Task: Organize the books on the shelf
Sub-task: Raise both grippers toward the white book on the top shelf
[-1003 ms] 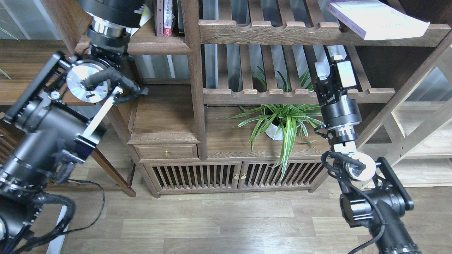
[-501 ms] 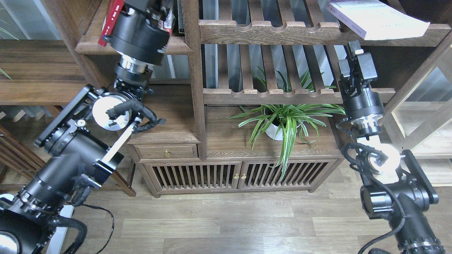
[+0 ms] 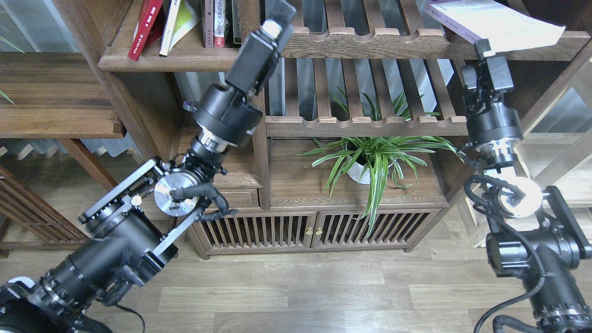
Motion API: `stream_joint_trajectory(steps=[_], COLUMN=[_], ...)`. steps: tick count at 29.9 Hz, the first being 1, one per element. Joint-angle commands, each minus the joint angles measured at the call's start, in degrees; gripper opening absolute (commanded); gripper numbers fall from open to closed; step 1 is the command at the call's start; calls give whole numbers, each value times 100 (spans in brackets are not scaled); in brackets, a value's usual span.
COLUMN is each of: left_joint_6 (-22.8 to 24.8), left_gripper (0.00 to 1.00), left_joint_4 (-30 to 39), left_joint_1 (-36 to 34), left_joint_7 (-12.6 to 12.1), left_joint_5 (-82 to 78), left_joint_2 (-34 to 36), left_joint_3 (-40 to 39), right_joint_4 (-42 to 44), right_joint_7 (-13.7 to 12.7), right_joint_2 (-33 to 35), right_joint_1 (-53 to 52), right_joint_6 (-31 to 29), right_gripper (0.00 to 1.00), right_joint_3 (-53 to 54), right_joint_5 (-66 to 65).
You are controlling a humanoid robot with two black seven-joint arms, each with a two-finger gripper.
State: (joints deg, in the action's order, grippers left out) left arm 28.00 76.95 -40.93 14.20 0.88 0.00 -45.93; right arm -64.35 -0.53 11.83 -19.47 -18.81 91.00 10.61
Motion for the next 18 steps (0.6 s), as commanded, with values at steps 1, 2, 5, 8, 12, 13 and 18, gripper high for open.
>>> stream_joint_trajectory(steps=[1, 2, 5, 8, 12, 13, 18], left_joint_6=[0, 0, 0, 0, 0, 0, 0], left_gripper=[99, 99, 99, 99, 99, 99, 99], left_joint_4=[-5, -5, -13, -22, -13, -13, -22], left_joint_1=[85, 86, 129, 156, 182, 191, 191], left_joint_7=[-5, -5, -5, -5, -5, -5, -5], left_joint_5=[-44, -44, -44, -53, -79, -79, -79], left_joint_2=[0, 0, 0, 0, 0, 0, 0], left_joint_3=[277, 329, 365, 444, 532, 550, 576], right_joint_4=[-8, -16, -16, -16, 19, 19, 19], right_joint_7=[0, 0, 0, 0, -9, -9, -26], right_joint_2=[92, 100, 118, 118, 118, 118, 284], right_joint_1=[-4, -4, -4, -4, -118, -153, -356], right_joint_6=[0, 0, -9, 9, 88, 149, 562], right_gripper=[88, 88, 88, 88, 88, 88, 87], right_joint_3=[93, 111, 120, 120, 120, 120, 129], right_joint_5=[2, 2, 2, 2, 2, 20, 160])
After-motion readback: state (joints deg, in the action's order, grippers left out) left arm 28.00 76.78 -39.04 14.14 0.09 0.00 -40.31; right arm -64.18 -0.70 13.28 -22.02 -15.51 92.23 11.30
